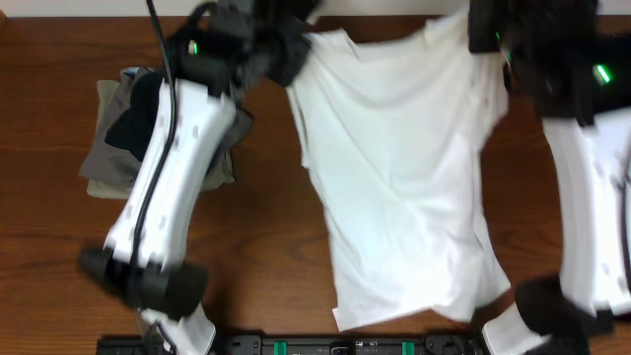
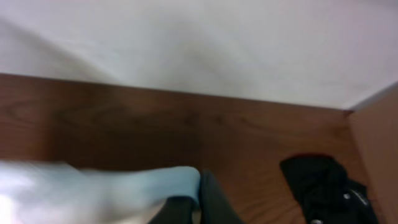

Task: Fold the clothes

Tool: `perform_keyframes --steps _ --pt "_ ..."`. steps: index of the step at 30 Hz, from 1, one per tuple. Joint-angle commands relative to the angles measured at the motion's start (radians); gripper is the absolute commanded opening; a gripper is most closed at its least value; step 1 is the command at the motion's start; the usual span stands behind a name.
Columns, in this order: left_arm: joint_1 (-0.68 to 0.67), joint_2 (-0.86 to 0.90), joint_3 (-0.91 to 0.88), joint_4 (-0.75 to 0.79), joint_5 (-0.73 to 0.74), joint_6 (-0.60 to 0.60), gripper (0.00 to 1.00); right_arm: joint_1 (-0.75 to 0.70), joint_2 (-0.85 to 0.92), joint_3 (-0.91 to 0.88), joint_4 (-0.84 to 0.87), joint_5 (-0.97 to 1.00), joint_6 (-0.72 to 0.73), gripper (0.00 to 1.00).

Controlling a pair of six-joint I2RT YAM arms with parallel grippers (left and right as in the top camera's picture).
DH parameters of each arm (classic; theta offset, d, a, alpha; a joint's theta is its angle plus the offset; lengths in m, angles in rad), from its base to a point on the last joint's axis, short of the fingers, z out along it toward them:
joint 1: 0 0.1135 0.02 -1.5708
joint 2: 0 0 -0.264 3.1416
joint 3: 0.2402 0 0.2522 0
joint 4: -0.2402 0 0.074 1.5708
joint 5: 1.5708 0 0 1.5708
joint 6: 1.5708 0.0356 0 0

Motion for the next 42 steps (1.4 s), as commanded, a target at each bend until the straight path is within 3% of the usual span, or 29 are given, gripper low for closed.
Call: perform_keyframes --steps 1,4,7,10,11,21,27,33,42 --pt "0.076 0.117 0.004 0.062 0.112 -0.008 0.10 -0.081 0.098 0.002 0.044 -0.090 -0.004 0.11" --pt "0.108 0.203 0.004 0.158 0.142 -0.006 0.15 -0.135 0.193 0.002 0.113 -0.102 -0.053 0.28" --pt "0.116 0.241 0.004 0.208 0.099 -0.006 0.53 -0.179 0.262 0.002 0.170 -0.102 -0.091 0.62" --pt "0.116 0.226 0.010 0.165 -0.001 -0.006 0.81 -0.219 0.288 0.002 0.151 -0.120 -0.090 0.71" --pt "0.116 0.212 0.010 0.146 -0.024 -0.006 0.84 -0.230 0.288 0.002 0.129 -0.134 -0.088 0.72" --pt "0.140 -0.062 0.010 0.066 -0.039 -0.037 0.94 -0.321 0.197 0.002 -0.188 -0.335 -0.058 0.73" --pt "0.140 -0.245 0.010 -0.085 -0.039 -0.097 0.94 -0.335 0.216 -0.040 -0.364 -0.467 -0.055 0.61" --pt "0.153 -0.335 0.010 -0.245 -0.039 -0.179 0.96 -0.329 0.219 -0.256 -0.334 -0.470 -0.056 0.58" --pt "0.153 -0.391 0.010 -0.520 -0.039 -0.180 0.97 -0.319 0.219 -0.677 -0.130 -0.528 -0.116 0.58"
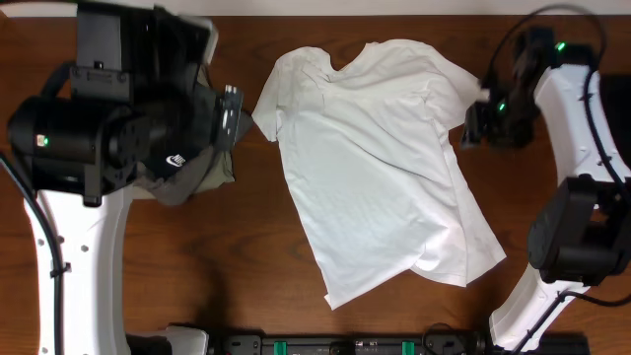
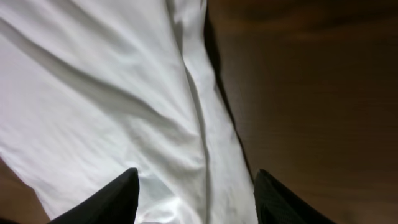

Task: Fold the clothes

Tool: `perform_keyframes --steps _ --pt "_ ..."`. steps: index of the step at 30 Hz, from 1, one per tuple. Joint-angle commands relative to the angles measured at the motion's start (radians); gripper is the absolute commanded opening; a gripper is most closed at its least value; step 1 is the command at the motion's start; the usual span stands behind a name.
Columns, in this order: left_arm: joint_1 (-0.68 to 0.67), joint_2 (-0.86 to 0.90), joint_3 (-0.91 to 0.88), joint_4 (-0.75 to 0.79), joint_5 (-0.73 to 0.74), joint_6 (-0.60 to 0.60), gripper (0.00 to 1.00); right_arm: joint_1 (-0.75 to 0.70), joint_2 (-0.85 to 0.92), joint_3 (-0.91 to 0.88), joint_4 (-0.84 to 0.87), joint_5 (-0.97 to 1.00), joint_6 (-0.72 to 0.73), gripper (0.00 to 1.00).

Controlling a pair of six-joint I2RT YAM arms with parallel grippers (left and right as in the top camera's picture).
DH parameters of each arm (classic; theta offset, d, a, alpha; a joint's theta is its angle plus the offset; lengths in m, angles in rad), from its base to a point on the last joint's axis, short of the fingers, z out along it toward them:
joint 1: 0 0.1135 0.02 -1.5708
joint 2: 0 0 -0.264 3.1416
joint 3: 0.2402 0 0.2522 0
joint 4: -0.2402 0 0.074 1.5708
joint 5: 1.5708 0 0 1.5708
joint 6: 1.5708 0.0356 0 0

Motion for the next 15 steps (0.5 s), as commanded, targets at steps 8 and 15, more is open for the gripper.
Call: perform_keyframes --steps 8,15 --pt "0.009 -0.020 -0.033 -0.080 -0.014 -0.060 0.98 -0.003 0.002 -0.356 0.243 0.071 0.040 0.40" --pt "0.042 -0.018 -0.085 -0.074 -0.013 -0.068 0.99 -0.002 0.002 -0.483 0.352 0.039 0.064 0.27"
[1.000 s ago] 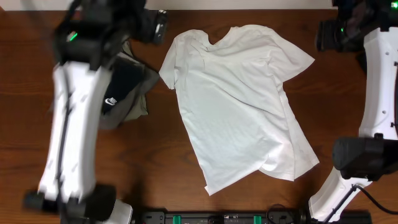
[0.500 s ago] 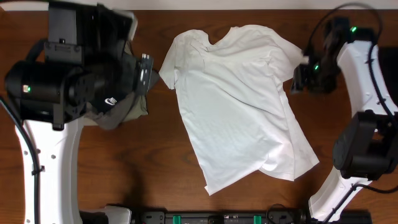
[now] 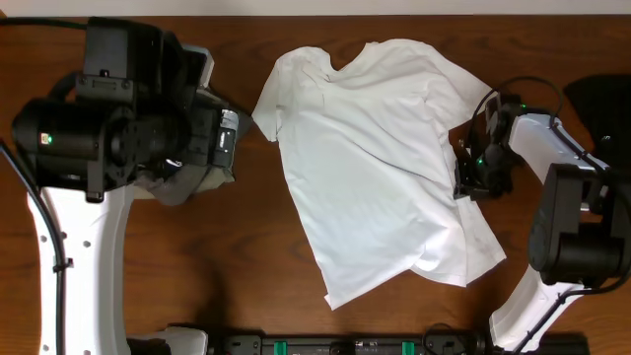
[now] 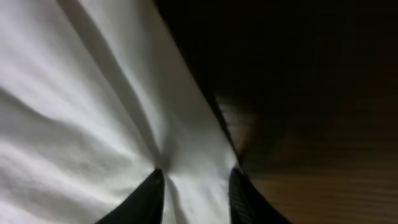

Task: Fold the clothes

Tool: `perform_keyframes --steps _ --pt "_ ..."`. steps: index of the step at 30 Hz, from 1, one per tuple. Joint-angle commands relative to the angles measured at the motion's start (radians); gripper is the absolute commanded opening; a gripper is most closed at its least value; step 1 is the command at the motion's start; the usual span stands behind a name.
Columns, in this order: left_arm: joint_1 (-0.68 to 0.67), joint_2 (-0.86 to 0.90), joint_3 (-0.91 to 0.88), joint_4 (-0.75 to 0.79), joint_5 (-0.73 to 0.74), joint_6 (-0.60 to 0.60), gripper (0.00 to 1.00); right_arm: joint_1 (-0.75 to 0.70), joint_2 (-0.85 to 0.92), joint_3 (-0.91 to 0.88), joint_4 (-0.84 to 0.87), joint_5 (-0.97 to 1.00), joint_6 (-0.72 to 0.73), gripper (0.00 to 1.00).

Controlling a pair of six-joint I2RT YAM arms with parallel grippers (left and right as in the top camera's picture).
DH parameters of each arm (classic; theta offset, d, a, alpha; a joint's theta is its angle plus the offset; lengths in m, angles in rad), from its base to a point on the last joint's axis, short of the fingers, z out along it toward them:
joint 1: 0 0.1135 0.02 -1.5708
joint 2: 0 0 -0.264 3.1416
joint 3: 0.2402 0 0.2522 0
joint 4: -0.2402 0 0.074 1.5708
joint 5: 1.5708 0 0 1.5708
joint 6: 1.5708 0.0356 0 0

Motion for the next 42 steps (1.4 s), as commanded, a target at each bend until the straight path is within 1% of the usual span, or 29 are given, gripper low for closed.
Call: perform_keyframes --steps 1,3,4,5,7,8,9,13,20,21,22,23,25,28,30,32,36,38,40,41,42 --pt "0.021 -0.004 -0.020 0.000 -0.012 -0.020 0.99 0.003 0.011 -0.057 0.044 -0.012 0.037 0.23" --pt "0.030 0.000 -0.022 -0.003 -0.012 -0.021 0.99 0.004 0.011 -0.068 0.060 0.013 0.039 0.10" --pt "0.034 0.001 -0.022 -0.003 -0.011 -0.021 0.99 0.001 0.011 -0.065 0.060 0.086 0.055 0.03" --pt "0.036 0.001 -0.022 0.000 -0.011 -0.020 0.99 -0.003 0.010 -0.060 0.053 0.163 0.076 0.01" --pt "0.036 0.001 -0.022 0.008 -0.011 -0.021 1.00 -0.023 0.008 -0.025 0.011 0.402 0.155 0.01" --pt "0.036 0.002 -0.022 0.011 -0.011 -0.027 1.00 -0.037 0.008 0.000 -0.012 0.470 0.186 0.01" --pt "0.036 0.002 -0.022 0.015 -0.011 -0.037 0.98 -0.052 0.008 0.029 -0.031 0.511 0.206 0.01" --pt "0.036 0.009 -0.022 0.027 -0.010 -0.039 0.98 -0.134 0.008 0.186 -0.066 0.550 0.208 0.01" --pt "0.035 0.026 -0.022 0.026 0.001 -0.039 0.98 -0.268 0.008 0.435 -0.065 0.610 0.214 0.01" --pt "0.035 0.027 -0.022 0.026 0.000 -0.039 0.98 -0.285 0.008 0.465 -0.070 0.600 0.214 0.10" --pt "0.035 0.030 -0.022 0.027 0.001 -0.039 0.98 -0.298 0.008 0.490 -0.080 0.583 0.214 0.33" --pt "0.035 0.032 -0.022 0.027 0.001 -0.039 0.98 -0.310 0.008 0.515 -0.099 0.562 0.211 0.50" --pt "0.035 0.039 -0.022 0.026 0.001 -0.039 0.98 -0.330 0.008 0.565 -0.154 0.494 0.206 0.58" --pt "0.035 0.051 -0.022 0.027 0.001 -0.039 0.98 -0.336 0.008 0.608 -0.253 0.362 0.206 0.60" --pt "0.035 0.065 -0.022 0.027 0.009 -0.039 0.98 -0.331 0.008 0.612 -0.311 0.244 0.192 0.60" --pt "0.035 0.084 -0.022 0.027 0.053 -0.039 0.98 -0.317 0.008 0.601 -0.344 0.128 0.146 0.59" --pt "0.035 0.146 -0.023 0.026 0.123 -0.027 0.97 -0.278 0.008 0.597 -0.376 -0.004 0.068 0.59" --pt "0.034 0.192 -0.031 0.030 0.181 -0.022 0.87 -0.258 0.003 0.597 -0.382 -0.085 0.032 0.57" --pt "0.028 0.250 -0.046 0.034 0.282 0.032 0.75 -0.237 -0.007 0.597 -0.385 -0.193 -0.018 0.55" --pt "0.020 0.284 -0.054 0.037 0.318 0.055 0.70 -0.228 -0.016 0.597 -0.388 -0.236 -0.037 0.54" --pt "0.011 0.314 -0.057 0.041 0.330 0.060 0.70 -0.217 -0.032 0.597 -0.393 -0.281 -0.060 0.54"
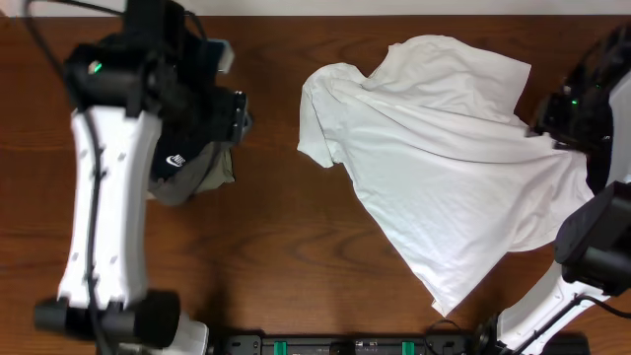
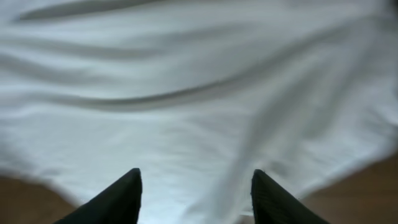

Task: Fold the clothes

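Observation:
A white T-shirt (image 1: 444, 168) lies spread on the right half of the wooden table (image 1: 276, 247), its hem toward the front right corner. My right gripper (image 1: 554, 123) is over the shirt's right edge. In the right wrist view this gripper (image 2: 196, 174) is open, with both dark fingertips (image 2: 127, 190) wide apart just above the white cloth (image 2: 186, 93) and nothing between them. My left gripper (image 1: 225, 113) hangs at the back left beside a pile of clothes. Its jaws cannot be made out.
A pile of dark and grey clothes (image 1: 182, 173) with a small white logo sits at the back left, partly under the left arm. A black rail (image 1: 325, 345) runs along the table's front edge. Bare wood lies between the pile and the shirt.
The shirt now lies farther right and turned, its hem toward the front right. My right gripper, then nearly closed on the shirt's right edge, is now open and farther back right. The left arm stands differently.
First both arms held the shirt's top corners at the back of the table. Then the shirt lay in the middle, with the right gripper open beside its right sleeve. Then that gripper pinched the right edge. Now the shirt lies to the right and the gripper is open.

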Tool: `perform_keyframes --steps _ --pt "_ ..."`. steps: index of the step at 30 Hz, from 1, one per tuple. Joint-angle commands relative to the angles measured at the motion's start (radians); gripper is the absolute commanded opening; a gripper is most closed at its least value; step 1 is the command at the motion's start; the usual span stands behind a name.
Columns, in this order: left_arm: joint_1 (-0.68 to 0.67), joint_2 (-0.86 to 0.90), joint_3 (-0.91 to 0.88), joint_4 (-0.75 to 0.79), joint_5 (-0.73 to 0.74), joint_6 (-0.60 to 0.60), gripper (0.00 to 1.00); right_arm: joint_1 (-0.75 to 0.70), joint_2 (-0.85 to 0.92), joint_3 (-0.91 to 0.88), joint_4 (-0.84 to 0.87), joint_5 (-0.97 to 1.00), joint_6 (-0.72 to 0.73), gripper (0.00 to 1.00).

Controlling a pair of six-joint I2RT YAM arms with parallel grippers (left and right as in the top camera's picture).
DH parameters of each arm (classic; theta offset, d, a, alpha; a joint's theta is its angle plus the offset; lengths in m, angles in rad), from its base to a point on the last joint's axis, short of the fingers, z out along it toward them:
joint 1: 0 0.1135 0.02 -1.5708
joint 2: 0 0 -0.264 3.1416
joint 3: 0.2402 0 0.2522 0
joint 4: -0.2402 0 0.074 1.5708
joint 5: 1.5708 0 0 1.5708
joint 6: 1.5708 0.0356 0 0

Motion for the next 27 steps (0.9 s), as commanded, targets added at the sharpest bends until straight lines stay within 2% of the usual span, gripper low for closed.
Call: perform_keyframes --steps 1,7,12,19,24,27 --pt "-0.028 0.118 -0.030 0.008 0.137 0.055 0.70 0.041 -0.064 0.000 -0.010 -0.238 -0.117 0.54" --pt "-0.109 0.296 -0.031 0.126 0.135 0.059 0.82 0.085 -0.257 0.000 0.010 -0.248 -0.122 0.61" --pt "-0.161 0.439 -0.031 0.217 0.094 0.042 0.84 0.096 -0.415 0.000 0.013 -0.213 -0.118 0.66" --pt "-0.212 0.605 -0.030 0.315 -0.018 -0.002 0.83 0.096 -0.516 0.000 0.002 -0.211 -0.118 0.67" --pt "-0.217 0.651 -0.031 0.367 -0.023 -0.014 0.83 0.097 -0.516 -0.001 -0.013 -0.211 -0.118 0.65" --pt "-0.217 0.656 -0.031 0.391 -0.021 -0.043 0.78 0.096 -0.516 -0.001 -0.013 -0.211 -0.118 0.66"
